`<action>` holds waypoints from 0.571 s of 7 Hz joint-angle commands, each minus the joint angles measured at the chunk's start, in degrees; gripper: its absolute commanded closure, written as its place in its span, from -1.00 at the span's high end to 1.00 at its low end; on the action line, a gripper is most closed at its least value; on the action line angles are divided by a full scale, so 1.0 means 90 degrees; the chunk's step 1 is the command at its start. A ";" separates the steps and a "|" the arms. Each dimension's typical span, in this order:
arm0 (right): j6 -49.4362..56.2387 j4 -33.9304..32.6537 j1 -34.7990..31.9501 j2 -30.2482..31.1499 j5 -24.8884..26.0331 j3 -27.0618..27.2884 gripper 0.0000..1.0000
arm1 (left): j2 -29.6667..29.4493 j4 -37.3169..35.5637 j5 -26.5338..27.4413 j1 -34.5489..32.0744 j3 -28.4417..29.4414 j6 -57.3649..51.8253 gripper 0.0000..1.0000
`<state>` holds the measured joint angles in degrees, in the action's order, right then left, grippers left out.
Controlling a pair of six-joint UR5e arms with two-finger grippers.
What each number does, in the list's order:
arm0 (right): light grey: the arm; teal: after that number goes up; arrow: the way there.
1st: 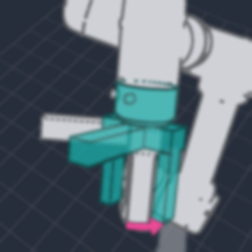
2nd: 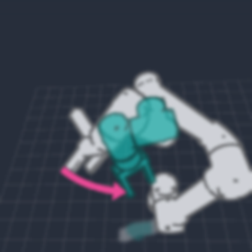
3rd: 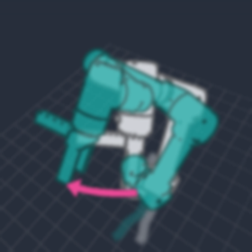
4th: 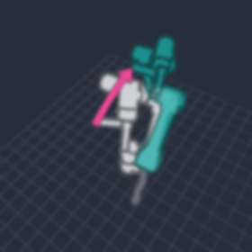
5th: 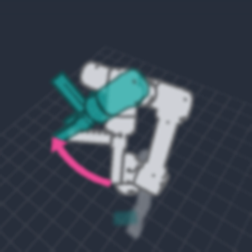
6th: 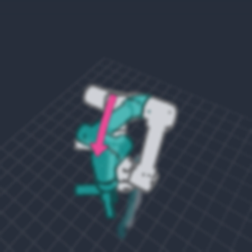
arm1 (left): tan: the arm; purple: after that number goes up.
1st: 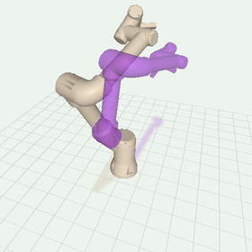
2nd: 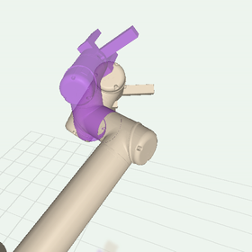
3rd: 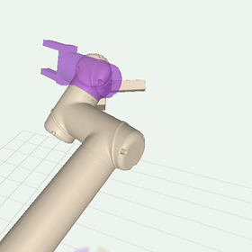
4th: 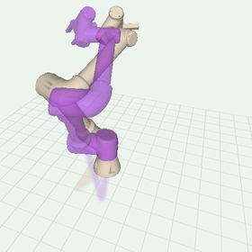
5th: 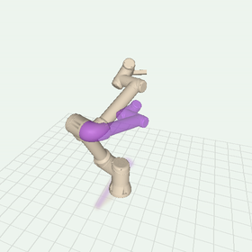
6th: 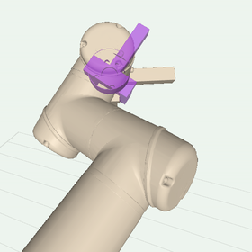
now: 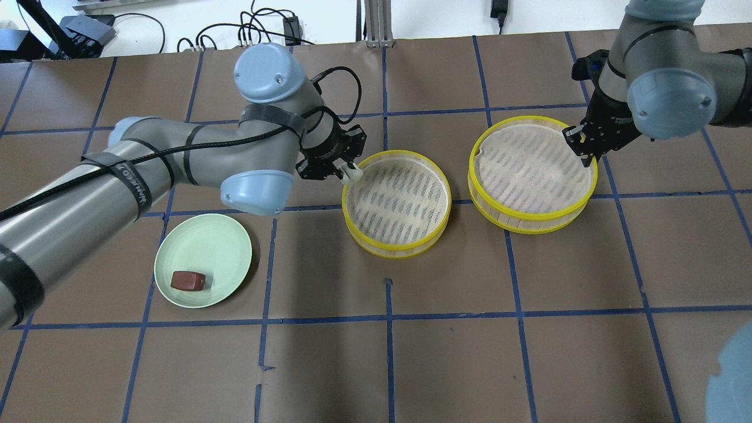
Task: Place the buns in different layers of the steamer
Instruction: 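Carry white bun into bottom steamer tier with left gripper while right holds top tier aside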
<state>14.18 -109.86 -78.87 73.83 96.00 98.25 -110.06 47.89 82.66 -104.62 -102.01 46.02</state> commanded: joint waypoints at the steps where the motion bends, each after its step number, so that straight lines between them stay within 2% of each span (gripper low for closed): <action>1: -0.0042 0.0000 0.0004 -0.0001 -0.0012 0.0021 -0.84 | -0.0135 -0.0038 0.0043 -0.0183 -0.0033 0.0298 1.00; 2: -0.0052 0.0000 0.0004 -0.0001 -0.0022 0.0021 -0.84 | -0.0087 -0.0048 0.0131 -0.0173 0.0016 -0.0225 1.00; 3: -0.0052 0.0029 0.0004 -0.0001 -0.0051 0.0012 -0.84 | 0.0088 0.0001 0.0489 0.0030 -0.0061 -0.1796 1.00; 4: -0.0274 0.0087 -0.0045 0.0096 -0.0090 -0.0066 -0.84 | 0.0360 0.0349 0.1141 0.0535 -0.0168 -0.3021 1.00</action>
<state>13.29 -109.57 -78.92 74.03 95.56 98.21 -109.27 48.48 87.24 -103.92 -102.60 32.66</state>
